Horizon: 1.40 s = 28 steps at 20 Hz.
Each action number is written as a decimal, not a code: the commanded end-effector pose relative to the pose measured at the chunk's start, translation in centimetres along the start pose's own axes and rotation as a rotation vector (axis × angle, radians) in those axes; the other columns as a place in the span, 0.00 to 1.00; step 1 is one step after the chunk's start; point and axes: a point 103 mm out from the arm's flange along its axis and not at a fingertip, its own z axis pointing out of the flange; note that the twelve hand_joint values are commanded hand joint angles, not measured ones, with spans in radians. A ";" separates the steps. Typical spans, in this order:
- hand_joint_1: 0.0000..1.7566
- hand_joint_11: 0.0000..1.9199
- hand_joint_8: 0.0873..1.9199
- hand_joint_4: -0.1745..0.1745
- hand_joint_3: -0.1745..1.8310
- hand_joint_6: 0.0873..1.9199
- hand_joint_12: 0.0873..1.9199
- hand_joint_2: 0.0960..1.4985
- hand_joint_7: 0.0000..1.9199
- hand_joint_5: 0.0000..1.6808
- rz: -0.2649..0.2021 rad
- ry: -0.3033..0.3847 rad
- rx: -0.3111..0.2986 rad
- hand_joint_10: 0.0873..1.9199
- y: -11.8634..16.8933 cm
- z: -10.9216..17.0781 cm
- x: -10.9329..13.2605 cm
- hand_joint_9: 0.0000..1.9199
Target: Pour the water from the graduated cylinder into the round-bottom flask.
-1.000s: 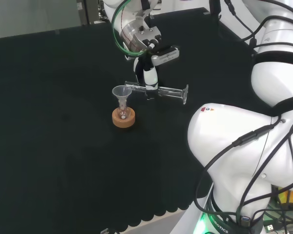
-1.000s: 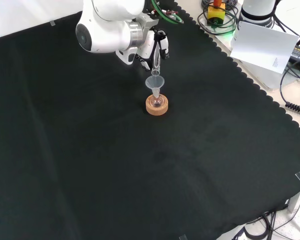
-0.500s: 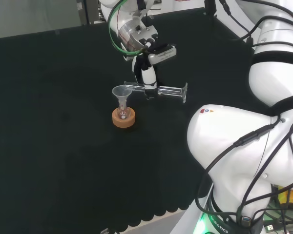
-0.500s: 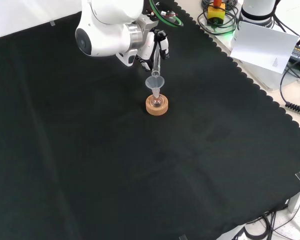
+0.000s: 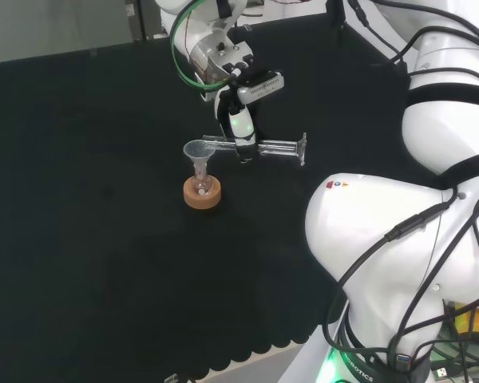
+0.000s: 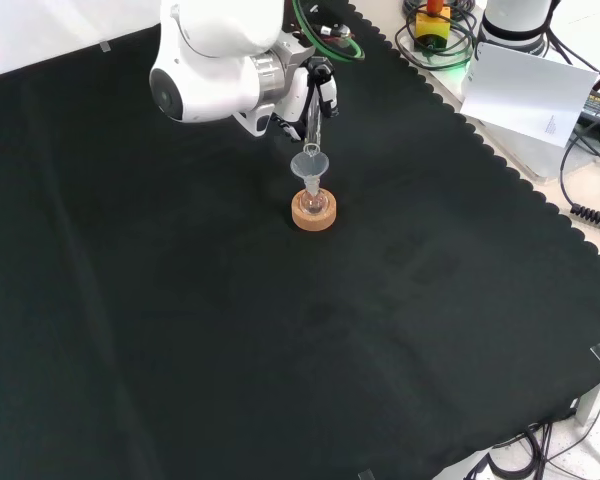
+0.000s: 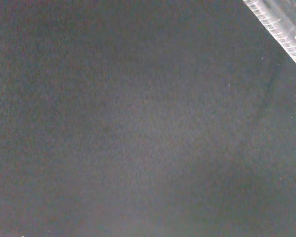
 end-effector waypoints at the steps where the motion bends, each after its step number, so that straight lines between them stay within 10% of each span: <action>1: 0.77 0.53 0.64 0.27 0.09 0.38 0.43 0.78 0.44 0.53 0.002 -0.003 0.002 0.19 0.0 0.1 -0.3 0.63; 28: 0.77 0.54 0.64 0.26 0.09 0.38 0.42 0.78 0.44 0.53 0.010 -0.015 0.006 0.19 -0.2 -0.3 -0.2 0.63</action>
